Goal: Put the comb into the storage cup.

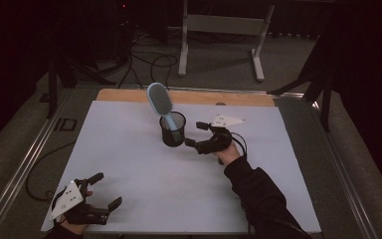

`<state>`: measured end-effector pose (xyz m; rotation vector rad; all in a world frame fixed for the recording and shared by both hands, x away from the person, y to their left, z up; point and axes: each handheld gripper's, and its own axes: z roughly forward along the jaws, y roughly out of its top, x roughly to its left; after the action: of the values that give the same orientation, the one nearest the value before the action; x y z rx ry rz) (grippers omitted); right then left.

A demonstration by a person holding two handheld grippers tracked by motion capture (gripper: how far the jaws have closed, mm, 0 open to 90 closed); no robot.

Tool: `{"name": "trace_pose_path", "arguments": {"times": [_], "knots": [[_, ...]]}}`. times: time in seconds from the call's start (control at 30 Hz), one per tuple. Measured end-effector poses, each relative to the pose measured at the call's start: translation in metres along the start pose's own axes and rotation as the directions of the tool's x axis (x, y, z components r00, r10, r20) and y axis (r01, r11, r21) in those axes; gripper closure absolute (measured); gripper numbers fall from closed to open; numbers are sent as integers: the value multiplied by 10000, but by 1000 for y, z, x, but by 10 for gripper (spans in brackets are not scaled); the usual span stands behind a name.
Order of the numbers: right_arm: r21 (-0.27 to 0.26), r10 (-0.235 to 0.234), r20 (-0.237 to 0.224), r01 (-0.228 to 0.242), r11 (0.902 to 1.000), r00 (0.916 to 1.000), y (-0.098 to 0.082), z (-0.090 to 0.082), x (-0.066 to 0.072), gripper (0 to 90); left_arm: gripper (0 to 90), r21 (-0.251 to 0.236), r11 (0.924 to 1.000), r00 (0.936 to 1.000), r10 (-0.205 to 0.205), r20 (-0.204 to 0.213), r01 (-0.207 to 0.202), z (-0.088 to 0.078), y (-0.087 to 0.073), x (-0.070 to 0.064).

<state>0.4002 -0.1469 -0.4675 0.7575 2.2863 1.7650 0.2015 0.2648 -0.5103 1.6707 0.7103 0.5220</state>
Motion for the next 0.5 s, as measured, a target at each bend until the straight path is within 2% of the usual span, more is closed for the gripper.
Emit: {"name": "trace_pose_path", "arguments": {"times": [0.5], "knots": [[214, 113, -43, -112, 9997, 9999, -30, -30, 2, 109, 0, -1, 10000, 10000, 30, 9, -30, 0, 0, 0]]}}
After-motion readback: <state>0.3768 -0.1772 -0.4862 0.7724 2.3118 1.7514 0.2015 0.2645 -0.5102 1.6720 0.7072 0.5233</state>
